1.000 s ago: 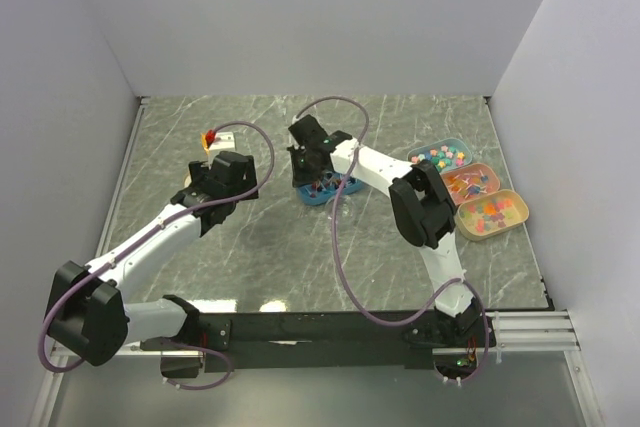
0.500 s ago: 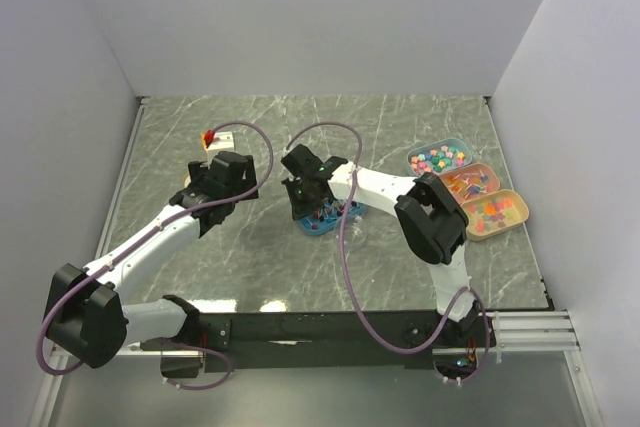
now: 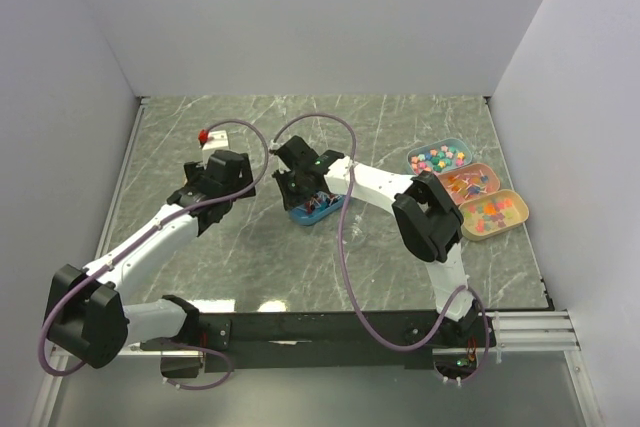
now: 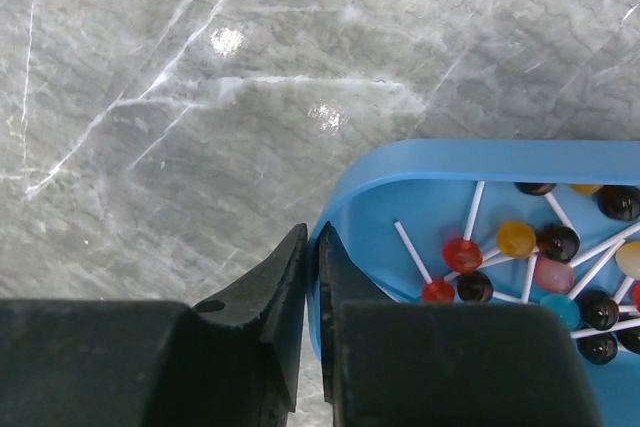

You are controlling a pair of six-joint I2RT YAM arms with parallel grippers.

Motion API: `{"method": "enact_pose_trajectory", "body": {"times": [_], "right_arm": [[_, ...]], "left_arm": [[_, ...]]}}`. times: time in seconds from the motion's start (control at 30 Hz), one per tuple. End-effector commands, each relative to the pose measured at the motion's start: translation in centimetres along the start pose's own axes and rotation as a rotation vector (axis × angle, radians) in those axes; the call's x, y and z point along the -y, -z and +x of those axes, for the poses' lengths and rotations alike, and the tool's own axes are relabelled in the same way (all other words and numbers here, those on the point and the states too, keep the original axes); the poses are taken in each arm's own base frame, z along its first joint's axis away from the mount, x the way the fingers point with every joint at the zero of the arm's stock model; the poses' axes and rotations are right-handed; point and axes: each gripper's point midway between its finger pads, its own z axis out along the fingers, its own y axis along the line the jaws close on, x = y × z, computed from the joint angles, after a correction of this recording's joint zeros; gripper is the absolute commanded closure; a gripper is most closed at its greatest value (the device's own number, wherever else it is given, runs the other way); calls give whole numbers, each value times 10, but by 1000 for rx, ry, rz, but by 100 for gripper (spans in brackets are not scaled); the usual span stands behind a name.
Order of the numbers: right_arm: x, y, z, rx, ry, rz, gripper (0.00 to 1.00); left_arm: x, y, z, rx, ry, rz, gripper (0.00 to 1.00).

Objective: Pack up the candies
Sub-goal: Move the storage box to the center of the board, then pick up the spatula from the center of the board.

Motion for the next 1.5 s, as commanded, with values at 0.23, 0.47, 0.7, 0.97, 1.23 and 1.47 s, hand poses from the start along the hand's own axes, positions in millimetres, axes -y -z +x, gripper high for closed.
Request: {"method": "enact_pose_trajectory", "body": {"times": [0.23,0.47,0.7,0.97,1.23,1.47], "right_arm": [[-28,41,-35,122,51,-105,52],[-29,100,-55,248,48,-139,36],[-16,134,-52,360,50,-208,30],[12,158,-33,446,0,-270,27],[40,167,-25,479,-31,-229,27],[52,173,-21,497,-45,-205,27]], "left_arm": [[-9,-7,-26,10,187,36,1],[-14,-33,-22,-72,377,131,0],[-17,-61,-10,-152,632,321,8],[-17,-95,-12,-126,690,381,23],[-22,-121,4,-161,704,362,35],[-29,-131,20,-175,719,343,42]]}}
